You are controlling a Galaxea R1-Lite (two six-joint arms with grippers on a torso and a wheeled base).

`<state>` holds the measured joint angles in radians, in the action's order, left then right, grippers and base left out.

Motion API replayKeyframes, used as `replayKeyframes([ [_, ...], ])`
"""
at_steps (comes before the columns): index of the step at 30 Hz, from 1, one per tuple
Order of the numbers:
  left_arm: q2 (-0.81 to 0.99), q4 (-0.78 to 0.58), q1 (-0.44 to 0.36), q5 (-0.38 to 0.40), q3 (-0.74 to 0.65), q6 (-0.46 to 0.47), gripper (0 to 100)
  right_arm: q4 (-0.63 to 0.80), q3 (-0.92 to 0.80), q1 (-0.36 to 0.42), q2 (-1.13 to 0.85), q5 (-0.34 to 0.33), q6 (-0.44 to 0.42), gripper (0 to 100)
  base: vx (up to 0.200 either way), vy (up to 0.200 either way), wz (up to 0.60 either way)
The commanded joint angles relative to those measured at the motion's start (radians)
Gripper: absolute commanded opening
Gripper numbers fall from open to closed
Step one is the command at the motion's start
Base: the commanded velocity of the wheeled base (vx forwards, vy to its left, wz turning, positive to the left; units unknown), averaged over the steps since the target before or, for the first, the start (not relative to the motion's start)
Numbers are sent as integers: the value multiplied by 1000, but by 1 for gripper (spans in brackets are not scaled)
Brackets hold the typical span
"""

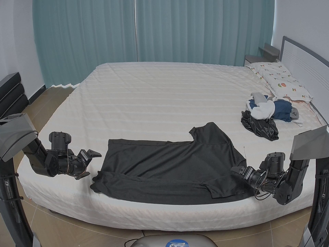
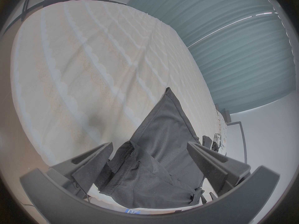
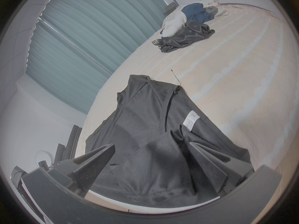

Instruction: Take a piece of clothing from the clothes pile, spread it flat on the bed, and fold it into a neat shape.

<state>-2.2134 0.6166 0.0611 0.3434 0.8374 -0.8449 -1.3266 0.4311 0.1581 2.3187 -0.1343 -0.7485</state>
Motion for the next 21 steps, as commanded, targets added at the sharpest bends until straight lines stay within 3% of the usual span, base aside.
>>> replayKeyframes([
  [1, 0, 0, 0, 0, 0, 0, 100, 0, 31, -2, 50, -8, 0, 100, 0, 0, 0],
  [2, 0, 0, 0, 0, 0, 0, 100, 0, 31, -2, 50, -7, 0, 0, 0, 0, 0],
  [19, 0, 0, 0, -1, 0, 0, 100, -22, 20, -29, 64, 1, -8, 0, 0, 0, 0],
  [20, 0, 0, 0, -1, 0, 0, 100, -28, 15, -31, 62, 1, -6, 100, 0, 0, 0],
  [21, 0, 2, 0, -1, 0, 0, 100, -33, 9, -29, 62, 1, -5, 100, 0, 0, 0],
])
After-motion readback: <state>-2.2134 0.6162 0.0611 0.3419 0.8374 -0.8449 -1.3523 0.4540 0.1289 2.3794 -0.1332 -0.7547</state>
